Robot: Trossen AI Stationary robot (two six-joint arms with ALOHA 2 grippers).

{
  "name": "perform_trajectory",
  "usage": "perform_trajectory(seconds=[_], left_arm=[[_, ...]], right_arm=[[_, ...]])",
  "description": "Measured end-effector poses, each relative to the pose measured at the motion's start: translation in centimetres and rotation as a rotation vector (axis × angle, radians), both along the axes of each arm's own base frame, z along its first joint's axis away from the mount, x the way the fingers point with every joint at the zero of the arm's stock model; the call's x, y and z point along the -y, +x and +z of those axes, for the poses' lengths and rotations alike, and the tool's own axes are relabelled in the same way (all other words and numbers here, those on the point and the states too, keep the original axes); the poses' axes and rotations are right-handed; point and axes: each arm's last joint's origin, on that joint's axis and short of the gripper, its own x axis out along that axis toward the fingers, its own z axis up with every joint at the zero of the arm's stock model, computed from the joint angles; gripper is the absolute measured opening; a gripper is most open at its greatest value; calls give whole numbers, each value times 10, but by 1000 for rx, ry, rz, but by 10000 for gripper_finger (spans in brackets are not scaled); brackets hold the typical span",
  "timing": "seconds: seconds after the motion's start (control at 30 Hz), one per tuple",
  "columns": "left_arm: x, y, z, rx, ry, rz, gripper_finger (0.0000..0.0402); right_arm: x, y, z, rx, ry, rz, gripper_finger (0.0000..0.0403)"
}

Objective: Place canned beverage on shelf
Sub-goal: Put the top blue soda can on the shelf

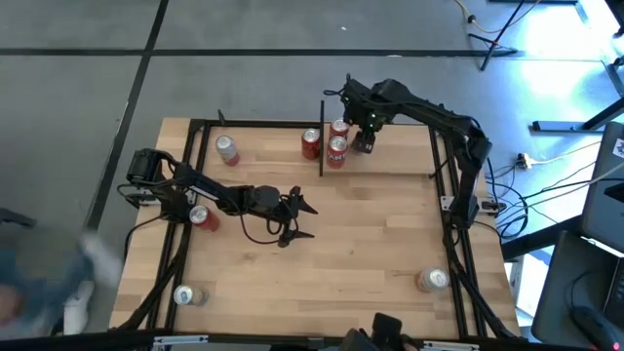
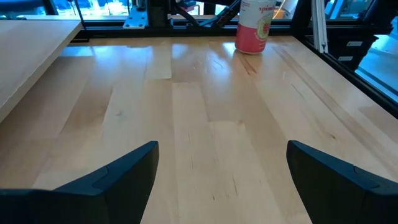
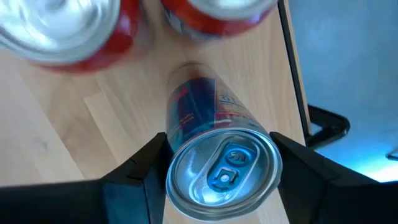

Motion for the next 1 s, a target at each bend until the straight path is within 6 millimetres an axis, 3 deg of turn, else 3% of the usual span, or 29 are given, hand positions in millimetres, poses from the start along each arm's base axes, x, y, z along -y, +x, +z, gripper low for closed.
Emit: perform_trajectory(seconds=[0.33, 0.73, 1.0], left_arm=[[0, 0, -1, -10, 0, 0, 333], [4, -1, -1, -9, 2, -15, 333], [4, -1, -1, -8, 3, -15, 333]], right_arm=[[0, 2, 0, 25, 6, 5, 222], [2, 3, 1, 18, -38, 1, 283], [3, 3, 2, 15, -69, 21, 300]])
